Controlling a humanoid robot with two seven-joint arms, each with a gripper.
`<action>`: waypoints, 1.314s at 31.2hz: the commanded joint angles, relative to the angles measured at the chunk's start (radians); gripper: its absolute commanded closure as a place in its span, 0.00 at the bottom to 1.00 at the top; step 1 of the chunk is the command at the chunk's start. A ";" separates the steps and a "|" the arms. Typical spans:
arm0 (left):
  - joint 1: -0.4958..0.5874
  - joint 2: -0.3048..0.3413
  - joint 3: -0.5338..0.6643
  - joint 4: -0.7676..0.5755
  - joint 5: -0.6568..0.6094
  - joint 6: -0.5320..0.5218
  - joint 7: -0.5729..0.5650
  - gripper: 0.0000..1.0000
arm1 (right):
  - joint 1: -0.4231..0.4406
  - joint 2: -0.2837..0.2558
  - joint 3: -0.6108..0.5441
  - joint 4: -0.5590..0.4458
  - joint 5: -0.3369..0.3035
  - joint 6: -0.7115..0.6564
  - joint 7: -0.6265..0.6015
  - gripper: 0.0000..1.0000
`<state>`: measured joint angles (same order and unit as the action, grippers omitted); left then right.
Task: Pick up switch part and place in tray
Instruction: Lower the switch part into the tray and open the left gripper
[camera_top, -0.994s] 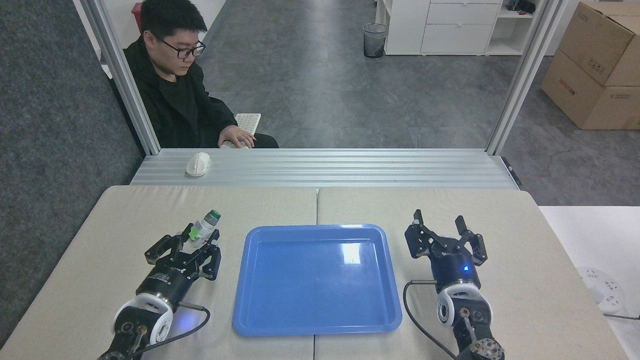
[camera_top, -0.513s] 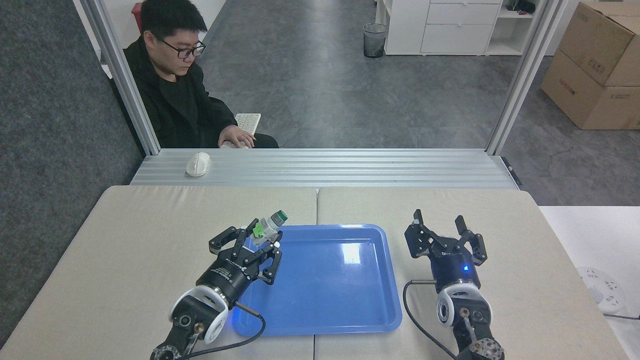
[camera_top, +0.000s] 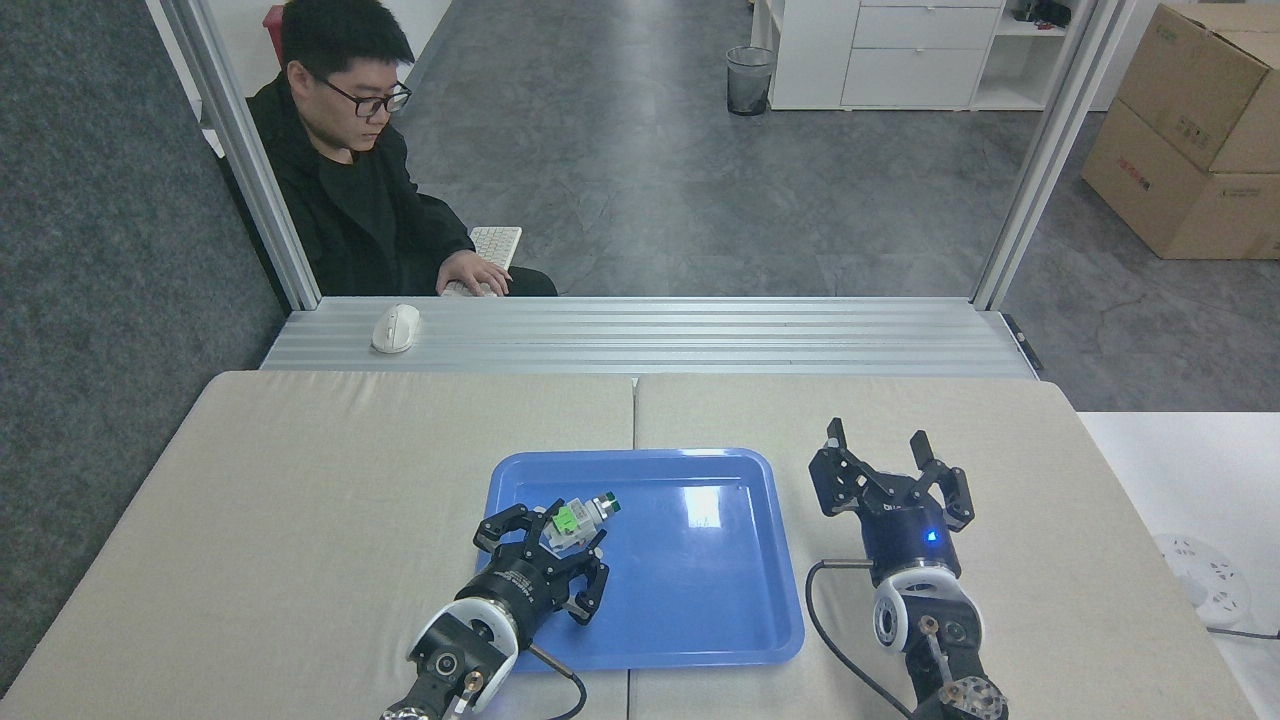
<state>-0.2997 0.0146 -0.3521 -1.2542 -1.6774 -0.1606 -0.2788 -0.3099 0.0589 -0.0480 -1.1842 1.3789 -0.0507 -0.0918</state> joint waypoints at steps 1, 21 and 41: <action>-0.035 -0.041 -0.038 0.093 -0.028 0.023 -0.019 0.98 | 0.000 0.001 -0.001 0.000 0.000 0.000 0.000 0.00; -0.039 -0.039 -0.002 0.035 -0.027 0.164 -0.008 0.01 | 0.000 0.002 0.000 0.000 0.000 0.000 0.000 0.00; -0.090 0.154 0.323 0.021 0.372 0.119 0.107 0.00 | 0.000 0.004 -0.001 0.000 0.000 0.000 0.000 0.00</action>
<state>-0.3630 0.0270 -0.1941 -1.2430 -1.4651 -0.0365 -0.2437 -0.3099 0.0612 -0.0488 -1.1842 1.3793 -0.0504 -0.0920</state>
